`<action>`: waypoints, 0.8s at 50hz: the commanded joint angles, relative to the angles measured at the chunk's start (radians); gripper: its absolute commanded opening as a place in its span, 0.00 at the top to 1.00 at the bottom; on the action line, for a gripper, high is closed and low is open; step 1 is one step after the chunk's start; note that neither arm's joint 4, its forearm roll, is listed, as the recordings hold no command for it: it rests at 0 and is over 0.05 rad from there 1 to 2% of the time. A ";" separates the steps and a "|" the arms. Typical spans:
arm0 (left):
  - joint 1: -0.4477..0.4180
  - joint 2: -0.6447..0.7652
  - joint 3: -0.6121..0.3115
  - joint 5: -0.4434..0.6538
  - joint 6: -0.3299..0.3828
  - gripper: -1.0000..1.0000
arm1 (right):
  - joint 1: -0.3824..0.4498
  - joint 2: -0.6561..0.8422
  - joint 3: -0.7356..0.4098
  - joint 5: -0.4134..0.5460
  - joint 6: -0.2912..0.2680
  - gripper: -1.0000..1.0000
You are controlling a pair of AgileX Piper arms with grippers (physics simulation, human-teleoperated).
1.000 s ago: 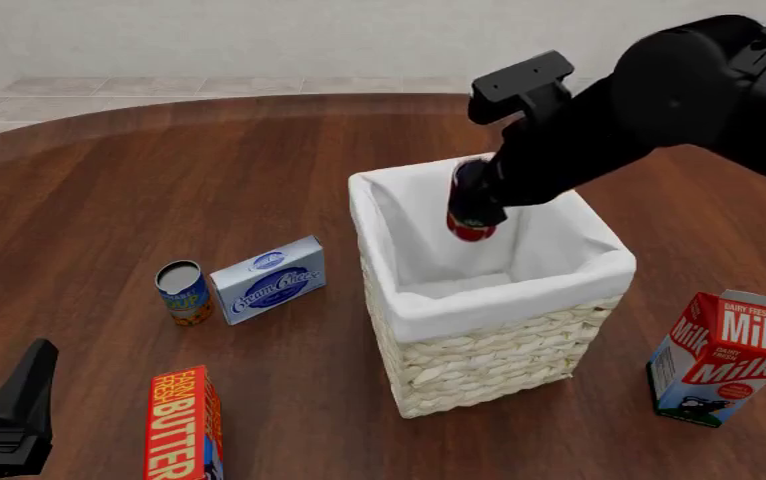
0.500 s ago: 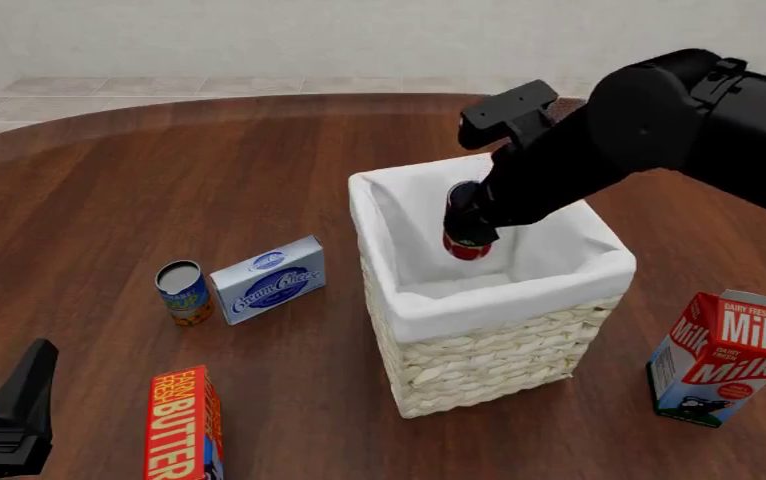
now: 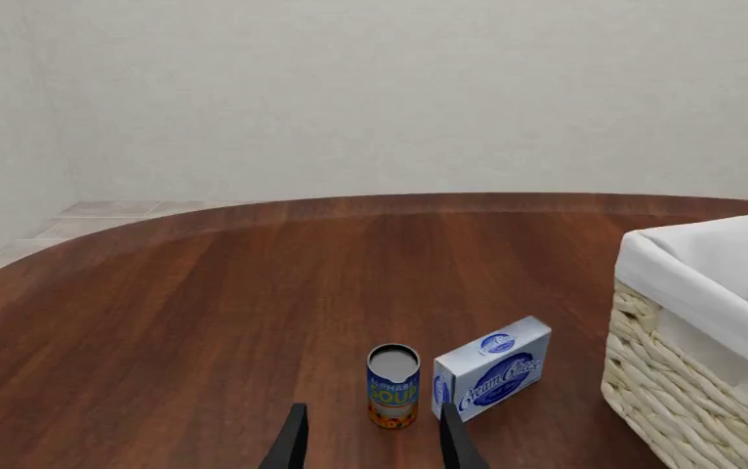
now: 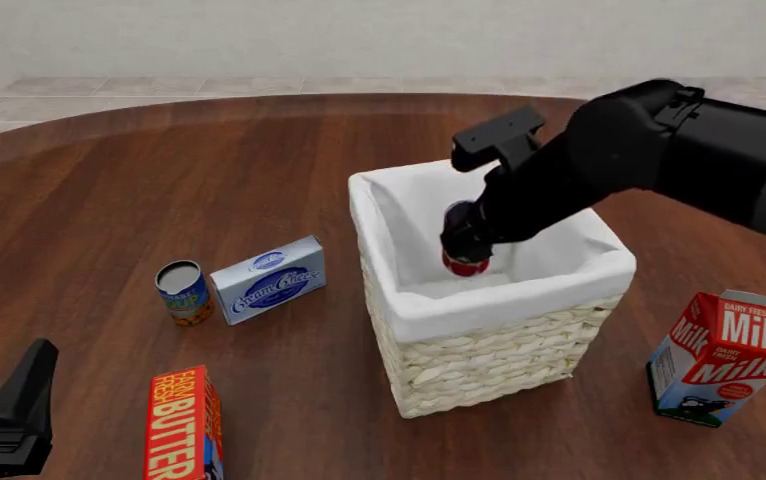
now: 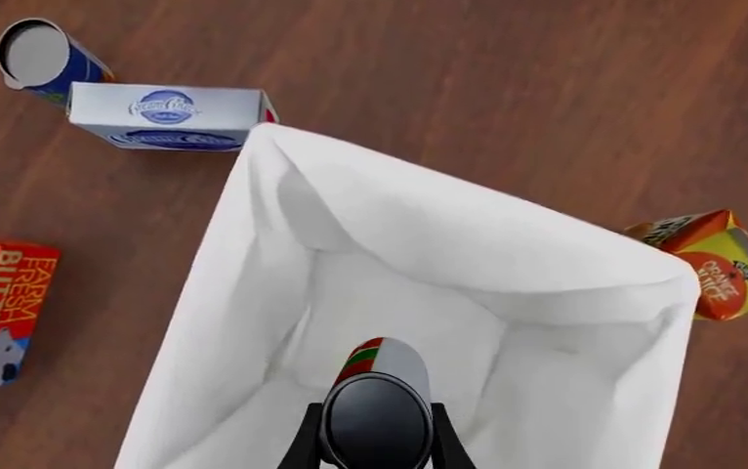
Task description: Pick up the tomato sauce, and put it in the basket.
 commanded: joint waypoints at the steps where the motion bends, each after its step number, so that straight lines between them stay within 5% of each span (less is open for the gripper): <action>1: 0.001 -0.003 0.004 -0.001 0.001 0.00 | 0.002 0.012 0.019 -0.013 0.030 1.00; 40: 0.001 -0.002 0.004 -0.001 0.001 0.00 | -0.012 0.048 0.045 -0.039 0.023 1.00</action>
